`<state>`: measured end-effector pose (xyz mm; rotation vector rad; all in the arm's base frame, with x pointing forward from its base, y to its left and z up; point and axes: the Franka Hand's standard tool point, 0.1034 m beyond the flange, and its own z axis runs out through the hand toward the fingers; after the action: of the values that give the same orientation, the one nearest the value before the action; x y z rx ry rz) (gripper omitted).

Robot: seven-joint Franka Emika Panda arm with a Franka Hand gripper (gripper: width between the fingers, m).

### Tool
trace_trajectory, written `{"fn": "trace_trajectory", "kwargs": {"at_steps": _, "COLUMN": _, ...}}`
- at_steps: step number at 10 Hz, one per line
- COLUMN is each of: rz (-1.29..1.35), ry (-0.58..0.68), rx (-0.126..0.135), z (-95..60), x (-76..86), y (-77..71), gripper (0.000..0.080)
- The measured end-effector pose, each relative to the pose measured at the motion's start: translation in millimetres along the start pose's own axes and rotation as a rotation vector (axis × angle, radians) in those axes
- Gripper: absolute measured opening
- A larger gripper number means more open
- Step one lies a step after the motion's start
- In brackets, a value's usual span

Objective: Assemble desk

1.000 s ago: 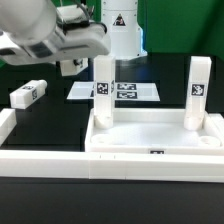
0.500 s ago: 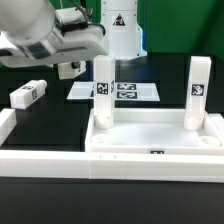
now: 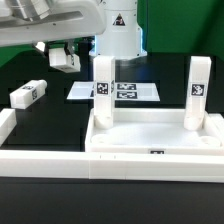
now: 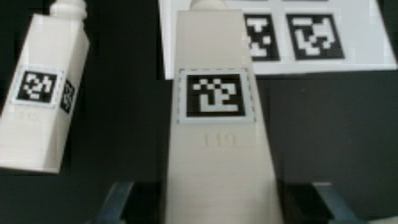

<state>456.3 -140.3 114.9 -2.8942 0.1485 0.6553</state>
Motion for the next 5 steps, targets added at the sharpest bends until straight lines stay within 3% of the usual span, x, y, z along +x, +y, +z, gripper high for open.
{"fn": "trace_trajectory", "kwargs": {"at_steps": 2, "rz": 0.007, "ry": 0.137, "rx": -0.018, "z": -4.4, "x": 5.2, "y": 3.4, "gripper": 0.0290}}
{"fn": "trace_trajectory", "kwargs": {"at_steps": 5, "rz": 0.005, "ry": 0.316, "rx": -0.051, "z": -34.4, "x": 22.2, "y": 7.8, "gripper": 0.0290}}
